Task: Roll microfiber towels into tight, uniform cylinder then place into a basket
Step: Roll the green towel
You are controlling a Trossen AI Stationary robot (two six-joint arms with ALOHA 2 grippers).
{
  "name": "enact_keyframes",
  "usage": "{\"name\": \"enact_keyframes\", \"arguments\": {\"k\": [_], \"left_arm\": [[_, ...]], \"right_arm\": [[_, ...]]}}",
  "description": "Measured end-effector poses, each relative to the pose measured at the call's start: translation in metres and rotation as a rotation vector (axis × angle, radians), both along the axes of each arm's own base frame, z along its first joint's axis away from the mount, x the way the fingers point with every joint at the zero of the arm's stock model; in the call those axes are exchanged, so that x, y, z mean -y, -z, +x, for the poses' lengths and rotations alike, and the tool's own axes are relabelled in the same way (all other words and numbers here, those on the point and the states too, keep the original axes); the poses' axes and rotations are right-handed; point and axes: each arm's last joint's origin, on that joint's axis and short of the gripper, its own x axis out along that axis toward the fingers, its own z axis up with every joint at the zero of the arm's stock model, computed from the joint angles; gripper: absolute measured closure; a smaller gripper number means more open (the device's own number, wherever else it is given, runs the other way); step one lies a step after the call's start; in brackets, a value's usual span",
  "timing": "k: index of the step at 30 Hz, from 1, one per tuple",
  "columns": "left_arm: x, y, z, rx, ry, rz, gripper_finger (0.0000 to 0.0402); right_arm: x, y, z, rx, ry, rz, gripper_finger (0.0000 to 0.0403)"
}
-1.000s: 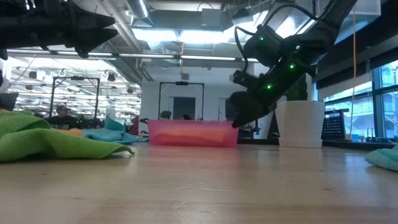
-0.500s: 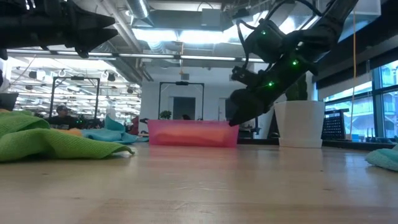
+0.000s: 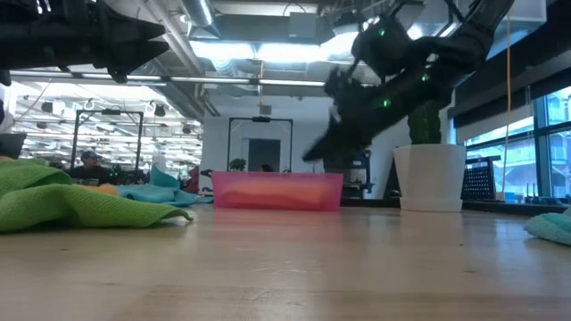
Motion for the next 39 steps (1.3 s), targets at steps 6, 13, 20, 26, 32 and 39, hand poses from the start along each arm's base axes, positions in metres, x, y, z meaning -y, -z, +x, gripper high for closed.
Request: {"name": "enact_keyframes", "arguments": {"k": [6,13,20,26,32,39], "left_arm": [[0.0,0.0,0.0,0.0,0.0,0.0,0.0195],[0.0,0.0,0.0,0.0,0.0,0.0,0.0195],[0.0,0.0,0.0,0.0,0.0,0.0,0.0195],[0.0,0.0,0.0,0.0,0.0,0.0,0.0195],[0.0,0.0,0.0,0.0,0.0,0.0,0.0195],[0.0,0.0,0.0,0.0,0.0,0.0,0.0195]], "right_arm": [[-0.033,-0.016,0.011,0.143,-0.263,0.025,0.0389],[-0.059,-0.027,0.032,0.125,-0.378,0.031,0.0389],[-0.072,-0.007,0.066,0.064,-0.544,0.091,0.0389],[-0.076,0.015,0.097,0.015,-0.613,0.143,0.0389],[-0.077,0.022,0.111,-0.081,-0.619,0.143,0.0389],[-0.078,0.022,0.112,-0.089,-0.621,0.144,0.0389]]}}
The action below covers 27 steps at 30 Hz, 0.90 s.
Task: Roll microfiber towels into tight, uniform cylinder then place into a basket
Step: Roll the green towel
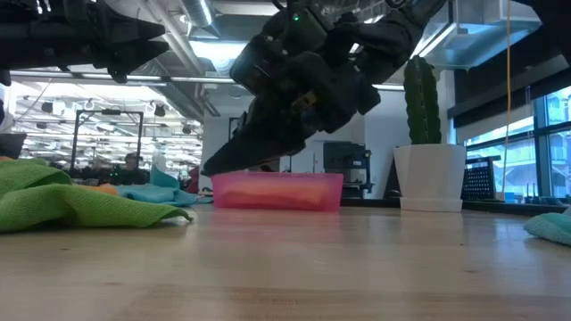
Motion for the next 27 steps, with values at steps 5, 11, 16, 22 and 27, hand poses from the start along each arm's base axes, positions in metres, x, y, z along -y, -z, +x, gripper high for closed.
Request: {"name": "enact_keyframes", "arguments": {"k": [5,11,16,22,27], "left_arm": [[0.0,0.0,0.0,0.0,0.0,0.0,0.0195],[0.0,0.0,0.0,0.0,0.0,0.0,0.0195],[0.0,0.0,0.0,0.0,0.0,0.0,0.0195],[0.0,0.0,0.0,0.0,0.0,0.0,0.0195],[0.0,0.0,0.0,0.0,0.0,0.0,0.0195]], "right_arm": [[0.0003,-0.0005,0.0006,0.008,0.015,-0.01,0.0389],[0.0004,-0.001,0.0011,0.014,0.028,-0.015,0.0389],[0.0002,-0.0008,0.001,0.012,0.029,-0.015,0.0389],[0.0002,-0.0011,0.0011,0.015,0.029,-0.015,0.0389],[0.0001,-0.0024,0.002,0.032,0.029,-0.014,0.0389]]}}
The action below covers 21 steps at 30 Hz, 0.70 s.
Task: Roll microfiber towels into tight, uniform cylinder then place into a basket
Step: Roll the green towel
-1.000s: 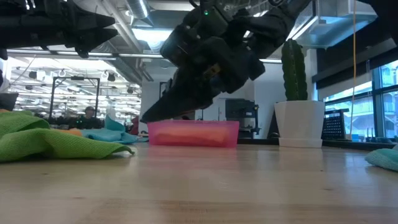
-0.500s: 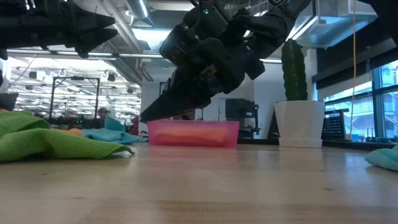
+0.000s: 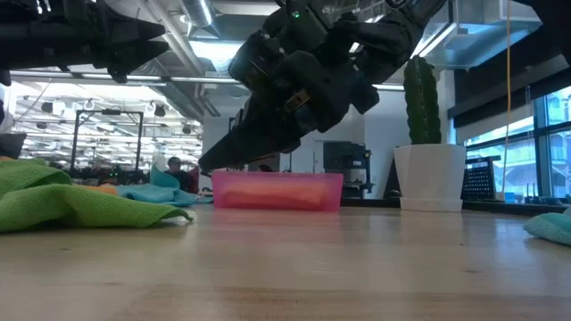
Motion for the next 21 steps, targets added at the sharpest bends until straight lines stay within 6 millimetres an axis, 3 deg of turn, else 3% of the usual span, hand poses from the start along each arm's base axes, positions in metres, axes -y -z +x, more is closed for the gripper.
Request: {"name": "enact_keyframes", "arguments": {"k": [21], "left_arm": [[0.0,0.0,0.0,0.0,0.0,0.0,0.0195]], "right_arm": [[0.0012,-0.0001,0.0008,0.018,0.028,-0.051,0.0389]]}}
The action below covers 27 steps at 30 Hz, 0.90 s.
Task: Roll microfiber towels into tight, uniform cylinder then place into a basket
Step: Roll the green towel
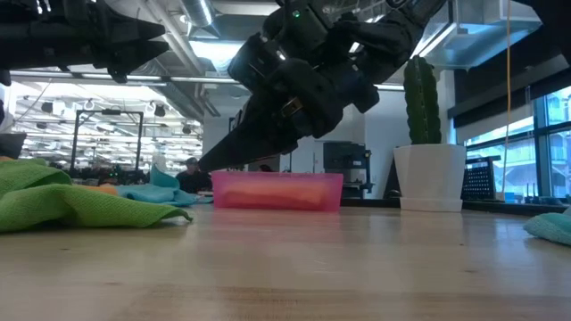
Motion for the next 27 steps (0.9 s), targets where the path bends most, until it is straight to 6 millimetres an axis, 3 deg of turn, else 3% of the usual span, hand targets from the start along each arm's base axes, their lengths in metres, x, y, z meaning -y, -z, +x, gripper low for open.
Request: {"name": "enact_keyframes", "arguments": {"k": [13,22,27], "left_arm": [[0.0,0.0,0.0,0.0,0.0,0.0,0.0195],[0.0,0.0,0.0,0.0,0.0,0.0,0.0195],[0.0,0.0,0.0,0.0,0.0,0.0,0.0195]], "right_arm": [[-0.002,-0.004,0.003,0.07,-0.006,-0.048,0.0375],[-0.006,0.016,0.004,0.041,0.092,-0.164,0.0253],[-0.004,0.03,0.006,0.038,0.086,-0.2,0.021]]}}
